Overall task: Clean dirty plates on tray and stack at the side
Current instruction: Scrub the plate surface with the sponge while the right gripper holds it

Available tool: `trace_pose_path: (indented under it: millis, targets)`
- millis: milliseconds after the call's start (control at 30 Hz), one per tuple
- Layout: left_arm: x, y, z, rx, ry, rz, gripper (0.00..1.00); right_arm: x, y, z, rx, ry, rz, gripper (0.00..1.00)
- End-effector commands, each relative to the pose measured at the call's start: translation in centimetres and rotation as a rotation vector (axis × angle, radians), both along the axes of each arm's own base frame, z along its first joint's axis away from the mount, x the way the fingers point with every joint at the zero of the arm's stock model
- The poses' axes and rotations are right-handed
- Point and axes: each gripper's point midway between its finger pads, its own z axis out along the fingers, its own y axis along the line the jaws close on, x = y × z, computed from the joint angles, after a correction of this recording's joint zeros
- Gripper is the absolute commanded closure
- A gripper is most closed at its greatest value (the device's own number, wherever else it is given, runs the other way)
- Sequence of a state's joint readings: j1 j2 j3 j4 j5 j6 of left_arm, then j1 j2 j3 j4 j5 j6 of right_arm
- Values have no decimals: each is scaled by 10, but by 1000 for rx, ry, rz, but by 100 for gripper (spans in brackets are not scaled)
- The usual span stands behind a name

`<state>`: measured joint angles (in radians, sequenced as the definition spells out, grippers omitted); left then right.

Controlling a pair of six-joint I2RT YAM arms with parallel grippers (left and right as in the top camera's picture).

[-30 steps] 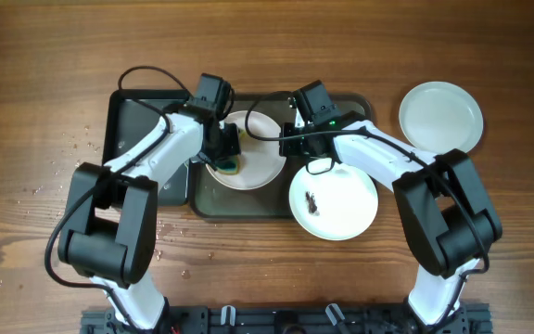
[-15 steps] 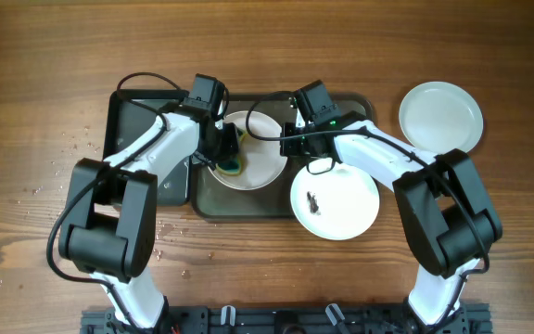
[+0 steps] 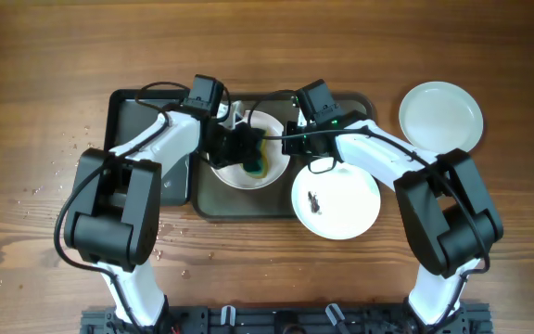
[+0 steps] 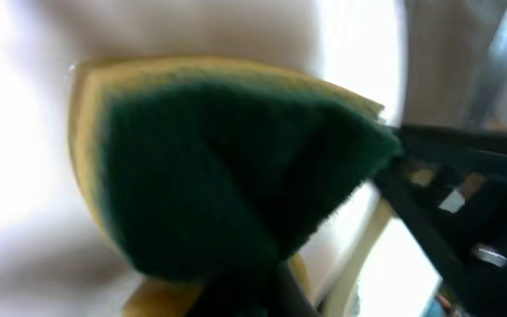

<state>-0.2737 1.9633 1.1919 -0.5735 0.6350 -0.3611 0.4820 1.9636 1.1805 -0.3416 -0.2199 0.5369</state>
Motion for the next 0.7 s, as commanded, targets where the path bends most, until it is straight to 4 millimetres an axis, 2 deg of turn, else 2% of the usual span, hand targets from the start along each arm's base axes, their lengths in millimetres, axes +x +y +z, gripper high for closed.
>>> trace_pose_path:
  millis: [0, 100, 233, 367, 600, 667]
  targets:
    - [22, -14, 64, -102, -152, -28, 96, -4, 1, -7, -4, 14, 3, 96]
    - [34, 3, 88, 1, -269, 16, 96, -4, 1, -7, -3, 13, 2, 96]
    - [40, 34, 93, 184, -330, 88, 96, -3, 1, -7, -2, 11, 2, 96]
    - [36, 54, 78, 308, -295, 114, 96, -3, 1, -7, -1, 8, 2, 96]
    - [25, 57, 34, 347, -213, 95, 96, -3, 1, -7, -1, 8, 2, 96]
    - [26, 63, 19, 388, -204, 101, 96, -3, 2, -7, 0, 9, 2, 96]
